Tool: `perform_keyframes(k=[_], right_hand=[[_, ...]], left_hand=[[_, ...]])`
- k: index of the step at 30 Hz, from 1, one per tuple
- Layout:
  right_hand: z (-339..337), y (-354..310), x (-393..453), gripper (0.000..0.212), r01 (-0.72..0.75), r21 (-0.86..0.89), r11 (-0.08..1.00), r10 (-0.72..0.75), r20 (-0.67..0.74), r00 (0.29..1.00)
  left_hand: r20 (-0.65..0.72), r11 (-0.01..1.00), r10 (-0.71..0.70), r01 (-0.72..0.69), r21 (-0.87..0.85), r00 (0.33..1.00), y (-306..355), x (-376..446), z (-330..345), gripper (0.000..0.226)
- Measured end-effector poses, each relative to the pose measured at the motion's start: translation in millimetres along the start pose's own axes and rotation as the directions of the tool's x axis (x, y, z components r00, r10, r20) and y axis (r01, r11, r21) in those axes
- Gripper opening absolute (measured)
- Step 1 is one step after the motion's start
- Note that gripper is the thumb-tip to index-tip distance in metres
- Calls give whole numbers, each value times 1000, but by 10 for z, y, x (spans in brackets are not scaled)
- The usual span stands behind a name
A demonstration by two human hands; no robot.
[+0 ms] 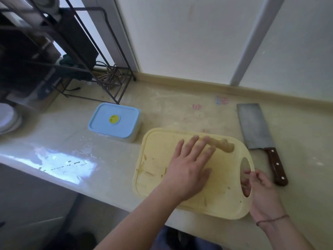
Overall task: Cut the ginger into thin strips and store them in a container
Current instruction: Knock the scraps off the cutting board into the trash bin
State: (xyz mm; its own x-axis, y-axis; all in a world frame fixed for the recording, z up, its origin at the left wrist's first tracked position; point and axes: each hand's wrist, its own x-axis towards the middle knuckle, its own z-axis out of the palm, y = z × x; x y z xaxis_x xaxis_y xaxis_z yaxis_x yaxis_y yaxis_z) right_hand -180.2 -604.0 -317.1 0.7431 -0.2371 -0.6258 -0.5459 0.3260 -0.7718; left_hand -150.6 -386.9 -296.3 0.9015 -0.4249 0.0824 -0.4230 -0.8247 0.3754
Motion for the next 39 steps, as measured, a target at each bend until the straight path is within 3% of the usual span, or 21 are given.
perform_keyframes(k=[2, 7, 13, 18, 23, 28, 32, 36, 39], right_hand=[[58, 4, -82, 28, 17, -7, 1000, -17, 40, 999], [212, 5, -307, 27, 14, -6, 1000, -13, 148, 989], [602, 116, -661, 17, 0, -26, 1000, 7, 244, 970], [1035, 429, -994, 28, -6, -118, 993, 45, 329, 943], [1687, 932, -1492, 28, -30, -150, 988, 88, 400, 912], [2347, 1632, -2005, 29, -7, -242, 970, 113, 429, 896], [2782, 2145, -2381, 29, -13, -320, 947, 158, 432, 888], [3154, 2584, -2640, 30, 3, -404, 915, 199, 459, 866], [3375, 2891, -2715, 30, 14, -453, 891, 219, 457, 862]], left_hand=[[100, 999, -24, 19, 48, 995, 151, 93, -27, 63], [153, 990, -125, 112, 87, 980, 271, 7, -132, 67], [36, 964, -229, 221, 150, 973, 107, -524, -277, 72], [5, 948, -298, 295, 122, 955, -100, -1239, -473, 63], [-129, 931, -329, 344, 125, 936, -469, -2206, -614, 47], [-264, 932, -350, 363, 1, 899, -925, -3352, -624, 30], [-307, 908, -413, 412, -70, 857, -1183, -4049, -606, 32], [-158, 755, -650, 655, -27, 743, -1502, -4413, -628, 59], [-68, 704, -710, 710, -36, 701, -1752, -4653, -435, 62]])
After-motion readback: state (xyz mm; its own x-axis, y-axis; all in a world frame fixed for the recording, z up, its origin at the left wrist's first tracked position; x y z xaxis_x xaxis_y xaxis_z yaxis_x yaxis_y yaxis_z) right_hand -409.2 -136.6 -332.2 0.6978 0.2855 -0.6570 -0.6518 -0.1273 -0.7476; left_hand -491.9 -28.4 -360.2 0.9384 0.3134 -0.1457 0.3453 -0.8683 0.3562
